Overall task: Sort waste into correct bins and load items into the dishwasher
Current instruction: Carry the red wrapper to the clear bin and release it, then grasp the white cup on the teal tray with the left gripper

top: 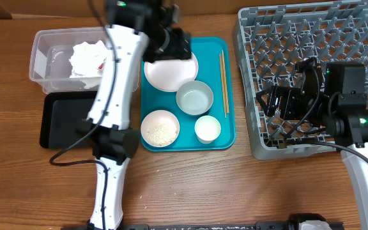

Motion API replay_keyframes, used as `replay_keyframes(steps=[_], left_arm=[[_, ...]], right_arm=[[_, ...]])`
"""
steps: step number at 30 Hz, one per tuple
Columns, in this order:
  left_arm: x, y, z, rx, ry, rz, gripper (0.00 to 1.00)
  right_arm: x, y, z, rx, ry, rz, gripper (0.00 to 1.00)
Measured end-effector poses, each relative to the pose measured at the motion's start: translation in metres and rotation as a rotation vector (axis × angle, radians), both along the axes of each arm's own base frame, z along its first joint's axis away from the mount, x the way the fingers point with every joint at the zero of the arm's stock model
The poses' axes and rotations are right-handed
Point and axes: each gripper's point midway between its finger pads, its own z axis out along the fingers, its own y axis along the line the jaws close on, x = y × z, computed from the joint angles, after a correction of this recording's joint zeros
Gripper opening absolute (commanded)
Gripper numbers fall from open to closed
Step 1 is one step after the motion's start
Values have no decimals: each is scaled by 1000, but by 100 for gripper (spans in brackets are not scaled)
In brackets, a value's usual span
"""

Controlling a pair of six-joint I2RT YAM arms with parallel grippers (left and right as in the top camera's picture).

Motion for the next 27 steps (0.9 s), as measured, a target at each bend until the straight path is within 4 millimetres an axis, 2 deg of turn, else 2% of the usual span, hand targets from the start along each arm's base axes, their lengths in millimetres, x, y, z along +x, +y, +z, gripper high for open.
replay_keyframes(steps=[2,5,10,15,20,27], left_arm=[[-10,-7,-20,58,52,-24,81],[-21,-6,-50,172,110,-42,81],[-21,-2,-89,264,140,-49,80],[-19,0,-120,287,161,-36,70],[-28,3,-138,301,213,-22,62],[-45,-2,-133,261,293,-21,67]], right_arm=[[0,0,0,0,0,1,100],[0,0,0,0,0,1,100],[0,0,0,0,0,0,100],[0,0,0,0,0,0,100],[0,0,0,0,1,0,100],[0,0,0,-1,0,1,100]])
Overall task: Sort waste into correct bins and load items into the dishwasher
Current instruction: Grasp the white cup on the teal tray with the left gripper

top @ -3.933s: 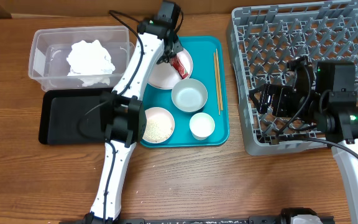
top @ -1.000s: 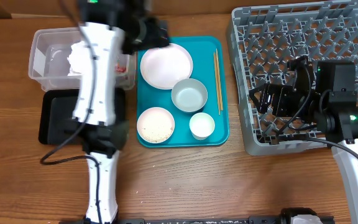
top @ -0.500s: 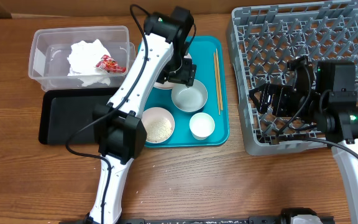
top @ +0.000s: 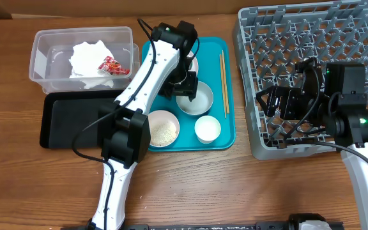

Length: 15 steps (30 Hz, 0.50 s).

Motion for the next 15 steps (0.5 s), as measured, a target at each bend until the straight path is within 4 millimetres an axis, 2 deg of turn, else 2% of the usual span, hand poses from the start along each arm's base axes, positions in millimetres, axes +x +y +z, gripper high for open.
replay_keyframes(steps=[7,11,15], left_arm=[[-14,-15,29,-50,23,-47,68],[-32,-33,32,-64,44,-146,68],[-49,-53,26,-36,46,-253,65]], right_arm=[[0,0,0,1,1,0,100],[0,0,0,1,1,0,100],[0,0,0,0,1,0,100]])
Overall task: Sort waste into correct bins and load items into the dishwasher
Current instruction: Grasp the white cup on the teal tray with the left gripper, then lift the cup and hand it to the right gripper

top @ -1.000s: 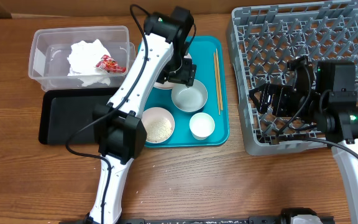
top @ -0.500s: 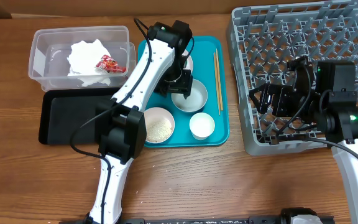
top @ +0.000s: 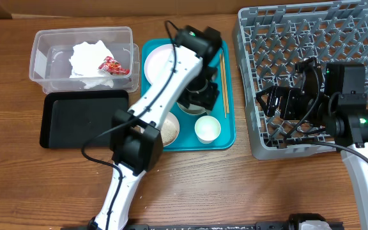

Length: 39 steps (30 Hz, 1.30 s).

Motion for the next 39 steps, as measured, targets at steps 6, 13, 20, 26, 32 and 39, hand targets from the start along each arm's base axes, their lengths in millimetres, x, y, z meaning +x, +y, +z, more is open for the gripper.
replay_keyframes(steps=[6,13,20,26,32,39], left_arm=[[-16,-13,-27,38,11,-80,52],[-17,-2,-42,96,19,-65,4],[-20,0,-42,104,31,-63,4],[-33,-6,-20,-23,139,-65,4],[1,-21,39,-465,167,13,4],[46,8,92,-879,191,191,4]], right_arm=[[0,0,0,0,1,0,100],[-1,0,0,0,3,0,100],[-1,0,0,0,3,0,100],[0,13,9,77,-19,45,100],[7,33,27,210,-62,102,99],[31,64,38,405,-104,262,92]])
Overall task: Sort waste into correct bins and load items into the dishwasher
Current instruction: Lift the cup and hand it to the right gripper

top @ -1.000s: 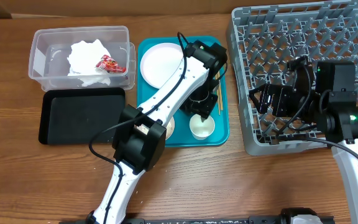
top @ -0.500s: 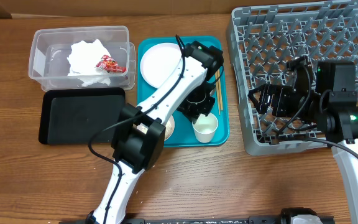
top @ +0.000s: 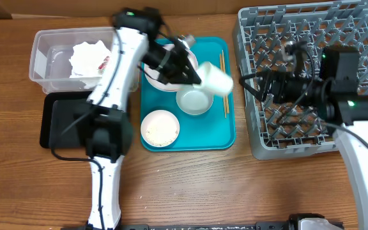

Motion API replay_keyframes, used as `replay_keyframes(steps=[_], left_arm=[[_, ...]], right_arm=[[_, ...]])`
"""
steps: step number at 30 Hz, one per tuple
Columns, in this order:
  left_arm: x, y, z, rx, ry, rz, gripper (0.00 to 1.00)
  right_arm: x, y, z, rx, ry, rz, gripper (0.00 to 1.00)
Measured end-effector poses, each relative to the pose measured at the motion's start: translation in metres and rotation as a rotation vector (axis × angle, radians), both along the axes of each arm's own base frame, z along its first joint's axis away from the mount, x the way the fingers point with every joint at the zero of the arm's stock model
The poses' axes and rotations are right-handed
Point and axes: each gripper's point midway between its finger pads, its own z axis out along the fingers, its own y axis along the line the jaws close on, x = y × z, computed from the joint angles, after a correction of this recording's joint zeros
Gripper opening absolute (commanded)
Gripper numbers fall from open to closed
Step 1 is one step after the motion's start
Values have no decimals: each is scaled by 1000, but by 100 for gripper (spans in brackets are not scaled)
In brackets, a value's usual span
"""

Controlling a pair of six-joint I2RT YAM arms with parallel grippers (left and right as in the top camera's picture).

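Observation:
My left gripper (top: 199, 72) is shut on a white cup (top: 217, 81) and holds it tilted on its side above the right half of the teal tray (top: 227, 137). On the tray lie a white plate (top: 153, 75), partly hidden by the arm, a pale green bowl (top: 193, 102), a small bowl of rice (top: 160, 128) and wooden chopsticks (top: 222, 61). To the right stands the grey dishwasher rack (top: 299, 29). My right gripper (top: 260, 84) hovers open over the rack's left edge, a short way from the cup.
A clear plastic bin (top: 43, 64) with crumpled tissue and a red wrapper stands at the back left. A black tray (top: 59, 121) lies in front of it. My left arm rises across both of them.
The white cup has left the tray's front right corner and is now tilted in my left gripper above the tray. My right gripper has shifted left to the rack's left edge.
My left gripper was first over the plate at the back of the tray, then over the green bowl, then low by the chopsticks near the cup. Now it holds the cup in the air. The right gripper stayed over the rack until this last shift left.

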Motion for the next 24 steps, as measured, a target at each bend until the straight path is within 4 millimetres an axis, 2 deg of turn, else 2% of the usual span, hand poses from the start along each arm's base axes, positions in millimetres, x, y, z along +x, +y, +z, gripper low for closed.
replay_keyframes(steps=[4,9,15,24], left_arm=[[12,9,20,-133,12,57,4],[13,3,36,-227,23,64,4],[13,1,45,-280,32,71,4],[13,-3,55,-341,45,74,4]], right_arm=[[13,15,6,108,-54,113,92],[24,27,10,221,-100,233,91],[19,45,17,276,-129,329,91],[24,49,19,264,-145,314,91]])
